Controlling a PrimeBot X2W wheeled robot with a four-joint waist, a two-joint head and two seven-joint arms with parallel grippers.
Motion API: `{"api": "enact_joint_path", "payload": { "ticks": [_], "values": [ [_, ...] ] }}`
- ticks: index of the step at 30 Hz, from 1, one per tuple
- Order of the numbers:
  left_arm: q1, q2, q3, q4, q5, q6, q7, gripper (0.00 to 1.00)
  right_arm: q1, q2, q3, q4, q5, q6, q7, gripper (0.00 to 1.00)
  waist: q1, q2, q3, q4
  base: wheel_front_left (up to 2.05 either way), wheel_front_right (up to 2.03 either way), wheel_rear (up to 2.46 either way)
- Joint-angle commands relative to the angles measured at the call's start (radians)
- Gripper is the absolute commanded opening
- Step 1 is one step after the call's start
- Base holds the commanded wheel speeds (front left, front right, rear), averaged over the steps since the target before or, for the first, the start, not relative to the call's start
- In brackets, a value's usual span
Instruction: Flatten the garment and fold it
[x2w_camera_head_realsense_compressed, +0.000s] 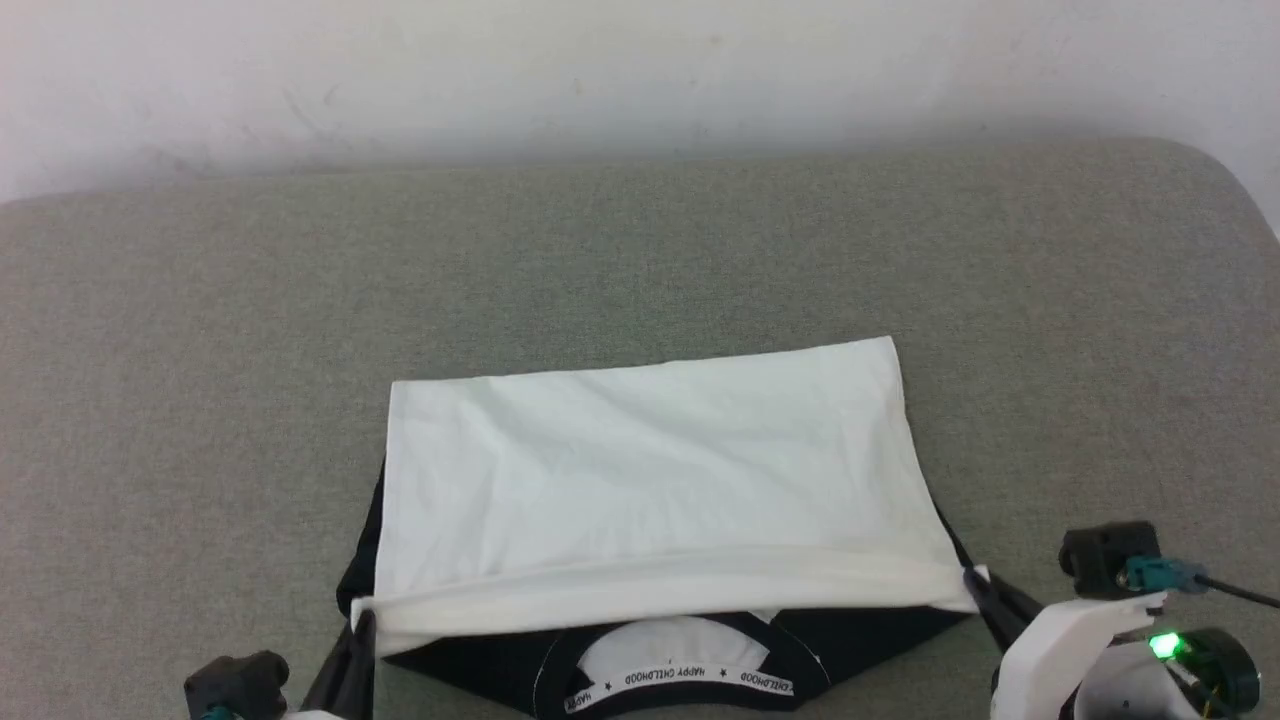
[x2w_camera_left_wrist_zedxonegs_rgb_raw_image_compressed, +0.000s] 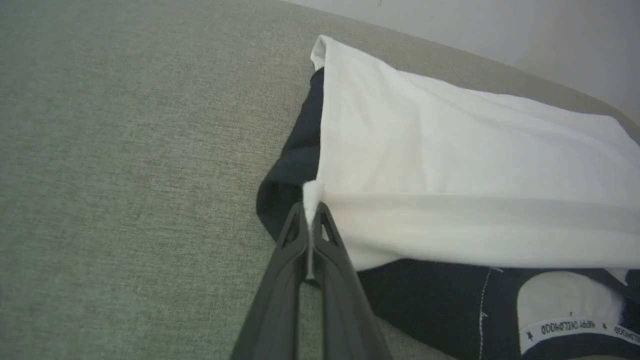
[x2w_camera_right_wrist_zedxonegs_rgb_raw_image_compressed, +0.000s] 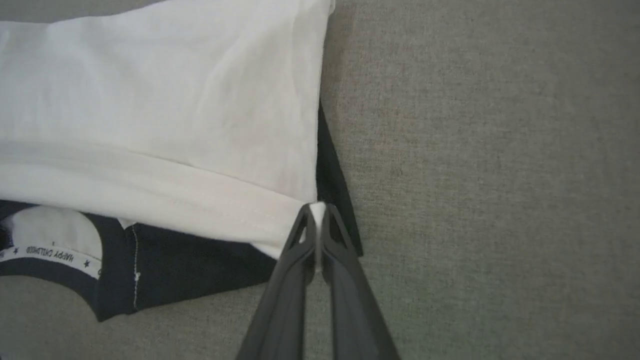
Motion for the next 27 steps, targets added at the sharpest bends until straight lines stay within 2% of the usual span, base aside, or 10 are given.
{"api": "enact_joint_path", "payload": {
  "ticks": [1, 2, 3, 4, 5, 6, 12, 18, 23, 27],
  "values": [
    [0.006, -0.002, -0.002, 0.017, -0.001, -0.006, -0.001, 0.0, 0.016, 0.01, -0.002, 0.01, -0.012, -0.002, 0.005, 0.0, 0.0, -0.0001, -0.001, -0.001, 0.0, 0.0, 0.0],
    [0.006, -0.005, -0.006, 0.029, -0.005, -0.007, 0.002, 0.0, 0.023, 0.02, -0.004, 0.02, -0.014, -0.002, 0.014, 0.0, 0.0, -0.0001, -0.002, -0.001, 0.0, 0.0, 0.0],
    [0.006, -0.008, -0.009, 0.04, -0.006, -0.009, 0.001, 0.14, 0.027, 0.029, -0.004, 0.028, -0.014, -0.002, 0.023, 0.0, 0.0, -0.0001, -0.002, -0.002, 0.0, 0.0, 0.0],
    [0.006, -0.009, -0.013, 0.052, -0.007, -0.01, 0.003, 0.44, 0.028, 0.036, -0.003, 0.032, -0.015, -0.002, 0.026, 0.31, 0.0, -0.0001, -0.002, -0.003, 0.0, 0.0, 0.0],
    [0.006, -0.011, -0.02, 0.065, -0.009, -0.014, 0.01, 0.78, 0.029, 0.042, -0.005, 0.036, -0.018, -0.002, 0.028, 0.69, 0.0, -0.0001, -0.003, -0.004, 0.0, 0.0, 0.0],
    [0.004, -0.013, -0.026, 0.075, -0.011, -0.017, 0.016, 1.0, 0.031, 0.048, -0.008, 0.042, -0.02, -0.002, 0.036, 1.0, 0.0, -0.0001, -0.004, -0.004, 0.0, 0.0, 0.0],
    [-0.008, -0.021, -0.034, 0.105, -0.005, -0.007, 0.002, 1.0, 0.039, 0.07, -0.038, 0.033, -0.029, -0.002, 0.057, 1.0, 0.0, -0.0001, -0.022, 0.006, 0.0, 0.0, 0.0],
    [-0.01, -0.016, 0.007, 0.063, 0.013, 0.021, -0.096, 1.0, 0.046, 0.086, -0.105, -0.045, -0.034, -0.002, 0.043, 1.0, 0.0, -0.0001, -0.038, 0.019, 0.0, 0.0, 0.0],
    [-0.027, -0.009, 0.036, 0.009, 0.061, 0.054, -0.189, 1.0, 0.025, 0.095, -0.131, -0.102, -0.031, -0.002, -0.035, 1.0, 0.0, -0.0001, -0.04, 0.027, 0.0, 0.0, 0.0],
    [-0.073, -0.02, 0.05, -0.023, 0.106, 0.061, -0.223, 1.0, -0.011, 0.097, -0.148, -0.076, -0.006, -0.002, -0.134, 1.0, 0.0, -0.0001, -0.036, 0.039, 0.0, 0.0, 0.0]
  ]
}}
